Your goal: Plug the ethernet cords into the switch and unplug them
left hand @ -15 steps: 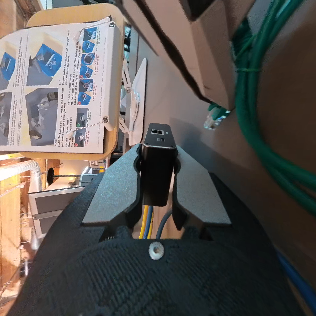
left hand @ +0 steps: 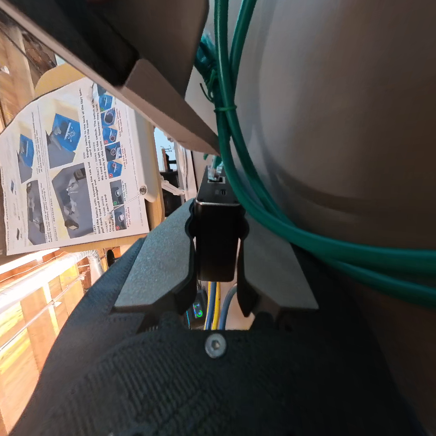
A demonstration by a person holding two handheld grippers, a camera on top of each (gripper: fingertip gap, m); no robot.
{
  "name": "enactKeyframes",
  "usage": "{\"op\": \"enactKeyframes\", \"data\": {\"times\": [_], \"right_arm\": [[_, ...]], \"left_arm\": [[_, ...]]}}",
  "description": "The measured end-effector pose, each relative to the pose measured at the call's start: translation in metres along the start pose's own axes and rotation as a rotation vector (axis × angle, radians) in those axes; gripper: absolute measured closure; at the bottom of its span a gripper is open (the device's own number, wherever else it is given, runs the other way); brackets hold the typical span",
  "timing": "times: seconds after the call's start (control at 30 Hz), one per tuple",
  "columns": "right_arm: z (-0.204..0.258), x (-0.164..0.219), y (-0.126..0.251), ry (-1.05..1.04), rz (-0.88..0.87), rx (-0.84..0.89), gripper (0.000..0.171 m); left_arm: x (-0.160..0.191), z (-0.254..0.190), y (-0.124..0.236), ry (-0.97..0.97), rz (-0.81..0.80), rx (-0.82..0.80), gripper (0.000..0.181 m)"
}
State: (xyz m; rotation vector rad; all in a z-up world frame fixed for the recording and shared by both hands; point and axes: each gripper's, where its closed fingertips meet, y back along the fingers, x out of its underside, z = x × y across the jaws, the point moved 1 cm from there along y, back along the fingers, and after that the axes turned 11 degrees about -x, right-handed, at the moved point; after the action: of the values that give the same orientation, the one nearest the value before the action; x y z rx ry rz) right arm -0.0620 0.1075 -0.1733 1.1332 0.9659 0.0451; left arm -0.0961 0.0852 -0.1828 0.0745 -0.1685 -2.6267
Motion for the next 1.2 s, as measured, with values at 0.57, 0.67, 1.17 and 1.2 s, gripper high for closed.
{"op": "enactKeyframes", "data": {"times": [0.57,0.67,1.17,1.2], "right_arm": [[0.021,-0.011,0.017,-0.007,-0.174,-0.295,0.162],[0.029,-0.008,0.015,-0.018,-0.165,-0.385,0.162],[0.026,-0.011,0.011,-0.086,-0.214,-0.46,0.162],[0.026,-0.011,0.011,-0.086,-0.216,-0.462,0.162]], "left_arm": [[-0.02,0.018,0.024,0.269,-0.152,0.094,0.149],[-0.027,0.014,0.033,0.303,-0.218,0.159,0.149],[-0.028,0.012,0.032,0.363,-0.234,0.188,0.147],[-0.028,0.012,0.033,0.369,-0.225,0.192,0.146]]}}
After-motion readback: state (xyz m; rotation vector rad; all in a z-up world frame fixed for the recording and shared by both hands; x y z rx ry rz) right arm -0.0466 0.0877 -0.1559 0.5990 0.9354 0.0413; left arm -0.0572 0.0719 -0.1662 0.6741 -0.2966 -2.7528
